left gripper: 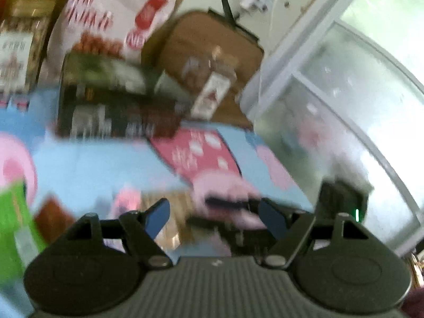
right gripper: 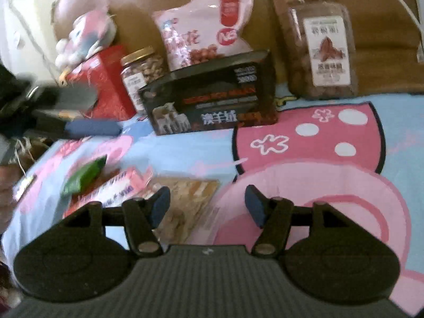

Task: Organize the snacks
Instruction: 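Move the left tool to the brown cookie bag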

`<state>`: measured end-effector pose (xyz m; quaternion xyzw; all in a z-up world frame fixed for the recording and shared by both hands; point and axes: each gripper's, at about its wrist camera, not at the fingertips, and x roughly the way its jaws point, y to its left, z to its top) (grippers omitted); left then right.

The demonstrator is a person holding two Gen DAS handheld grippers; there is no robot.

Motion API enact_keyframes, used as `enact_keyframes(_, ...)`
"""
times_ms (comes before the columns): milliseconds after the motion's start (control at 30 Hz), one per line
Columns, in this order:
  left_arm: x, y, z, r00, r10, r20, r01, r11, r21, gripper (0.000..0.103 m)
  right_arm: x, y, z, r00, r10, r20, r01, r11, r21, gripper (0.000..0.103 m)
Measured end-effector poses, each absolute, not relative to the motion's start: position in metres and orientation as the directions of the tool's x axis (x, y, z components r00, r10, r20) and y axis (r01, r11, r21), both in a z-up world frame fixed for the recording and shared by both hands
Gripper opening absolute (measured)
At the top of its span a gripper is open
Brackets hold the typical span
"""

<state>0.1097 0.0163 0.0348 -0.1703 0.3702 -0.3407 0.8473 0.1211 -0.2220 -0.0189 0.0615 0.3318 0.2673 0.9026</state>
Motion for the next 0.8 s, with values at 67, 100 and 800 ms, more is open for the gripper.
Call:
enact_keyframes(67,0.098,0.019,0.021,0.496,-0.679,-0.54,0.421,0.733,-0.534,0.077,0.118,-0.218,-0.018,0.634,0.525,-0.567,-0.446,0.848,0.287,0.066)
enact_keyframes(100,0.094,0.023,0.016,0.506,-0.664,-0.55,0.399,0.746,-0.534,0.077,0.117,-0.216,-0.019,0.632,0.53,-0.566,-0.447,0.845,0.292,0.066)
enact_keyframes(800,0.098,0.004,0.004,0.612,-0.424,-0.668,0.288,0.906,-0.311,0.072,0.163,-0.281,-0.05,0.484,0.713,-0.507,-0.088,0.616,0.783,0.012)
